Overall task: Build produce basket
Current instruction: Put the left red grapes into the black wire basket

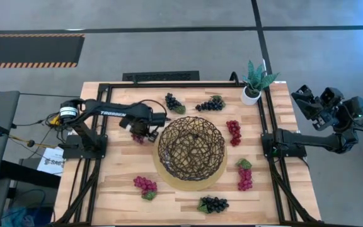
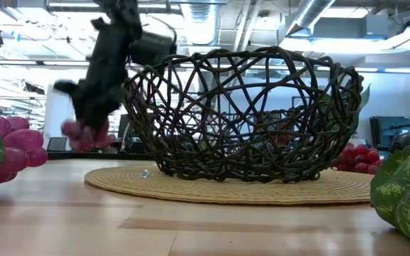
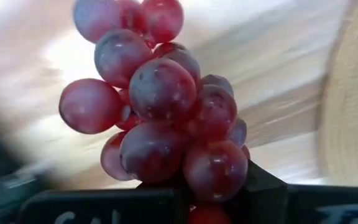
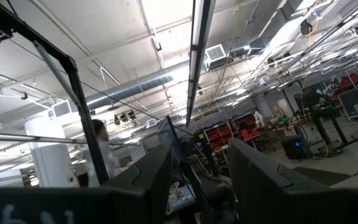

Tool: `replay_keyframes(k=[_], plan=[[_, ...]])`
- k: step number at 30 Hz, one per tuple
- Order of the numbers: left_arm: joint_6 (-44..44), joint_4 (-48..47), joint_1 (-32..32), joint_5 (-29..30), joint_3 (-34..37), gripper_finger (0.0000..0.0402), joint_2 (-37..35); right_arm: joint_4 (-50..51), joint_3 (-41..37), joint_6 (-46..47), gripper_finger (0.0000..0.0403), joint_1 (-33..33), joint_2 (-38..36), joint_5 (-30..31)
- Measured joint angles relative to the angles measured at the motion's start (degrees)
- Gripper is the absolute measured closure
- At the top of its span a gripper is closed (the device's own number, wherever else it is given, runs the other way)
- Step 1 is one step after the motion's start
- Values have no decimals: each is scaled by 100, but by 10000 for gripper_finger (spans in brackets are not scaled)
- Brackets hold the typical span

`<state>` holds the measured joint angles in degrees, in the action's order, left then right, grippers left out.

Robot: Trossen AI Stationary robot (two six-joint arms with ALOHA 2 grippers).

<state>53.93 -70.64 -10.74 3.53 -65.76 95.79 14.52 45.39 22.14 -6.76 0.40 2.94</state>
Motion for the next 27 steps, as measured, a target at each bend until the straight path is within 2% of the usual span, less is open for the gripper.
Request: replay_keyframes(k=[4,6,9,13,19,23,27], plan=[[-235,-1092,0,777,-1282,393,-2,2,-1,24,228,0,0,0],[-374,-1311,21,1085,-2002,394,-8,2,-1,25,228,0,0,0],[-836,-1186,139,1306,-3062,394,-17,2,-1,28,228,-1,0,0],[-1813,-247,439,1157,-4019,398,-22,1,-1,29,228,-2,0,0],[-2616,1094,895,599,-4290,399,50,2,-1,32,228,-1,0,-2],[-2767,1026,1088,564,-4285,399,493,4,-1,34,228,0,0,-2],[-2982,828,1156,269,-4283,400,1175,7,-1,46,228,-2,0,-2]])
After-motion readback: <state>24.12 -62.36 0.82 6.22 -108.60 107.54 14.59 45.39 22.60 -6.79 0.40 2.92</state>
